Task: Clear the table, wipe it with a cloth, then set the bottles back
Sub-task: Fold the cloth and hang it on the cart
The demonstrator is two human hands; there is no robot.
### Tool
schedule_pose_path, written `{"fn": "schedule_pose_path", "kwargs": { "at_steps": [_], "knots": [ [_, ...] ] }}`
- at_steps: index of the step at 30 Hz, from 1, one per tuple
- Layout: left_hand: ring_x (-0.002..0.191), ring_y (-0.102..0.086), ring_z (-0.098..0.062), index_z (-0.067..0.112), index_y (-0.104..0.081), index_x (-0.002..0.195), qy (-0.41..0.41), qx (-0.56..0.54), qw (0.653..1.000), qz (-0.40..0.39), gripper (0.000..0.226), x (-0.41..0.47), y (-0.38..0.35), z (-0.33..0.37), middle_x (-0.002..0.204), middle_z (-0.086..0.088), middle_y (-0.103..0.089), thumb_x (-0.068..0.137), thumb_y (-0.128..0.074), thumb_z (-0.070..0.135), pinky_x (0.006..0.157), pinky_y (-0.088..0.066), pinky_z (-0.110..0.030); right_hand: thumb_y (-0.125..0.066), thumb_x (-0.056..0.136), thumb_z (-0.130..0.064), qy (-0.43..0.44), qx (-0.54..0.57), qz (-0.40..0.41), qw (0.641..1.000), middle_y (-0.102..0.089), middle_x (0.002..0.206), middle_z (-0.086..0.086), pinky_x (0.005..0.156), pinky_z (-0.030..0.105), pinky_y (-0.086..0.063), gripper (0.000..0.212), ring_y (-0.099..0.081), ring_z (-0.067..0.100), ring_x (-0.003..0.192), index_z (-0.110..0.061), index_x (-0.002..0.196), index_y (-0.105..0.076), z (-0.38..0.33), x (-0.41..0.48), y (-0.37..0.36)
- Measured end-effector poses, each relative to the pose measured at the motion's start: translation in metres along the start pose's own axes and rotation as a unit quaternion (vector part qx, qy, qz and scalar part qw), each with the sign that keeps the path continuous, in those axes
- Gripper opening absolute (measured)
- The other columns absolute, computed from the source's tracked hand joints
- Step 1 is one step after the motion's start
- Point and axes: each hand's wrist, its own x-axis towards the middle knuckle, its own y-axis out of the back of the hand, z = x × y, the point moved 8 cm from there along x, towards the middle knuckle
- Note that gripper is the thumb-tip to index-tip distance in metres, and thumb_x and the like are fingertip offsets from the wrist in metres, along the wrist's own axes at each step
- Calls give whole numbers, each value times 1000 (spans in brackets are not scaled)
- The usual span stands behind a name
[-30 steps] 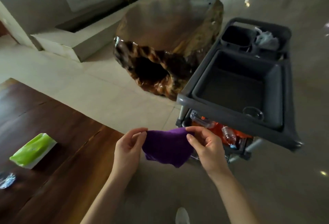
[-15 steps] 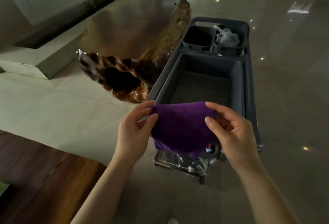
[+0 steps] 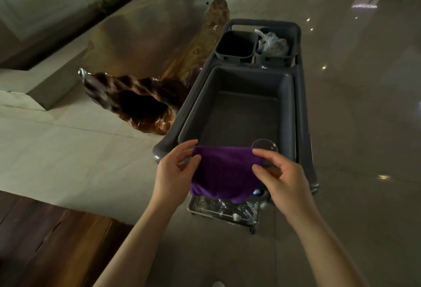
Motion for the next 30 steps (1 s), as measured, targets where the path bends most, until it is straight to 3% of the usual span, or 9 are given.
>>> {"fn": "schedule_pose_path", "kwargs": {
  "at_steps": [2,6,8,10,12,14,18,23,30],
  "knots": [
    [91,-67,5,47,-58,115,8,28,1000,0,33,-2,-3,-12,108,16,-67,97,-58,19,68,-53,-8,-72,89,-23,-10,-30,-12,999,-66,65,14,63,46,-56,34,-61,21,56,-46,114,-69,10,-1,-3],
    [95,-63,2,36,-61,125,7,105,994,-22,33,-5,-8,-28,107,19,-64,97,-59,19,68,-50,-3,-76,86,-25,-6,-133,-26,991,-70,76,-10,66,25,-58,33,-70,6,73,-33,118,-70,15,-5,-10],
    [94,-64,0,28,-61,130,-9,153,988,-34,37,-6,-10,-30,109,11,-67,95,-63,18,71,-49,-2,-78,85,-27,31,-204,-26,978,-65,89,-19,75,7,-48,37,-64,-4,85,-30,121,-68,9,-6,-14],
    [96,-67,-4,22,-62,131,-37,199,979,-36,41,-8,-11,-28,111,4,-70,92,-68,15,80,-53,-8,-79,83,-28,63,-262,-41,962,-57,97,-21,79,0,-38,44,-56,-9,85,-26,125,-66,6,-6,-20],
    [103,-69,-12,18,-63,132,-61,238,969,-37,44,-7,-14,-25,115,-1,-72,90,-71,13,91,-55,-23,-80,82,-30,78,-311,-58,946,-53,101,-17,88,9,-37,49,-50,-5,90,-23,128,-64,8,-5,-25],
    [106,-69,-16,16,-64,132,-77,261,962,-37,44,-6,-15,-23,117,-4,-71,89,-72,13,93,-53,-25,-81,80,-33,90,-368,-57,924,-52,107,-11,96,25,-41,52,-50,10,102,-22,128,-65,11,-4,-27],
    [121,-58,-24,15,-66,129,-136,330,932,-65,46,-3,-24,-17,128,-6,-64,84,-77,17,103,-49,-36,-84,74,-39,116,-444,-51,887,-51,121,0,96,44,-48,57,-48,24,113,-21,124,-67,10,-2,-28],
    [143,-40,-25,18,-57,140,-169,388,898,-118,54,-1,-41,-26,146,-2,-55,88,-73,23,119,-33,-44,-69,88,-45,135,-445,-103,879,-60,129,-9,100,34,-43,55,-58,16,118,-23,137,-55,22,2,-35],
    [140,-45,-22,22,-51,143,-167,408,890,-119,57,3,-44,-33,146,1,-55,90,-69,33,121,-30,-43,-59,94,-49,113,-445,-120,880,-57,136,-9,106,34,-40,56,-53,16,124,-25,143,-48,20,5,-33]
  ]
}}
